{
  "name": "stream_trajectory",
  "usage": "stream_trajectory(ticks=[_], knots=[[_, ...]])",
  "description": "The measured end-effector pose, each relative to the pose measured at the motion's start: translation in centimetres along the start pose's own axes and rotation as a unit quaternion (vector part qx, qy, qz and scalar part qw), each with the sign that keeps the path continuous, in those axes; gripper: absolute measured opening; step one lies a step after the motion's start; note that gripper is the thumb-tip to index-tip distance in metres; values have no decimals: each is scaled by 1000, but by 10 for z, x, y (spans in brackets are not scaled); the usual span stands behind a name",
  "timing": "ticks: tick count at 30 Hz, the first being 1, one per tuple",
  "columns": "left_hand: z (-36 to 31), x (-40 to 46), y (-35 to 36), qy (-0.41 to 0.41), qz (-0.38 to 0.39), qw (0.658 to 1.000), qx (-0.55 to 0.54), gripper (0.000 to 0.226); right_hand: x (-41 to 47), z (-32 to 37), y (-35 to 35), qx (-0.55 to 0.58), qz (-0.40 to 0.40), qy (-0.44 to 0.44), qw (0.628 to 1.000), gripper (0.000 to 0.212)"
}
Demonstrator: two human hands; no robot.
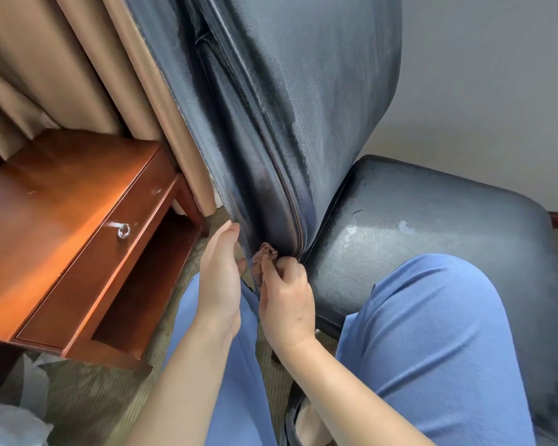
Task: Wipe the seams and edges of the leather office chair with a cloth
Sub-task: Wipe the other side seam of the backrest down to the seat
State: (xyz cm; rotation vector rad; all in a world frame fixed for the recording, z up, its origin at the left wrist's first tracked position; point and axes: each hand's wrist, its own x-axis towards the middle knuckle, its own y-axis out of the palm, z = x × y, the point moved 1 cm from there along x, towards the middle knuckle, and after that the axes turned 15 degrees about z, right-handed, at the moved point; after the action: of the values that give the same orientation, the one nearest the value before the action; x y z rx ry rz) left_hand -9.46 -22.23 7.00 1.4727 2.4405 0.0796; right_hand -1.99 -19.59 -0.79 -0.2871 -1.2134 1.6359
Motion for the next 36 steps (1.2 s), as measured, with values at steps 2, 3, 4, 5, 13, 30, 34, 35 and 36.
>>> stream_trajectory(ticks=[2, 3, 4, 5, 13, 30, 34, 35, 36], knots=[[-1, -1, 1, 3, 0, 1000, -1, 39, -3, -4, 2, -14, 14, 1, 1000, 45], [-2, -1, 2, 3, 0, 1000, -3, 38, -4, -6, 3, -18, 26, 7, 999, 50], [-2, -2, 2, 3, 2, 1000, -4, 37, -5, -7, 3, -21, 39, 14, 999, 54], [-2, -2, 2, 3, 7, 1000, -5, 37, -5, -9, 4, -26, 51, 20, 998, 56], [-8, -10, 8, 11, 47, 998, 36, 27, -21, -13, 0, -8, 59, 35, 998, 37], [6, -5, -1, -31, 26, 999, 23, 34, -3, -13, -1, -38, 90, 7, 995, 56], [10, -11, 1, -56, 47, 997, 41, 34, -13, -12, -2, 7, 215, 93, 972, 22], [12, -10, 0, -66, 47, 996, 43, 40, -17, -14, 0, 33, 245, 117, 962, 19], [14, -9, -2, -73, 47, 995, 45, 44, -20, -16, 2, 59, 255, 138, 955, 19]])
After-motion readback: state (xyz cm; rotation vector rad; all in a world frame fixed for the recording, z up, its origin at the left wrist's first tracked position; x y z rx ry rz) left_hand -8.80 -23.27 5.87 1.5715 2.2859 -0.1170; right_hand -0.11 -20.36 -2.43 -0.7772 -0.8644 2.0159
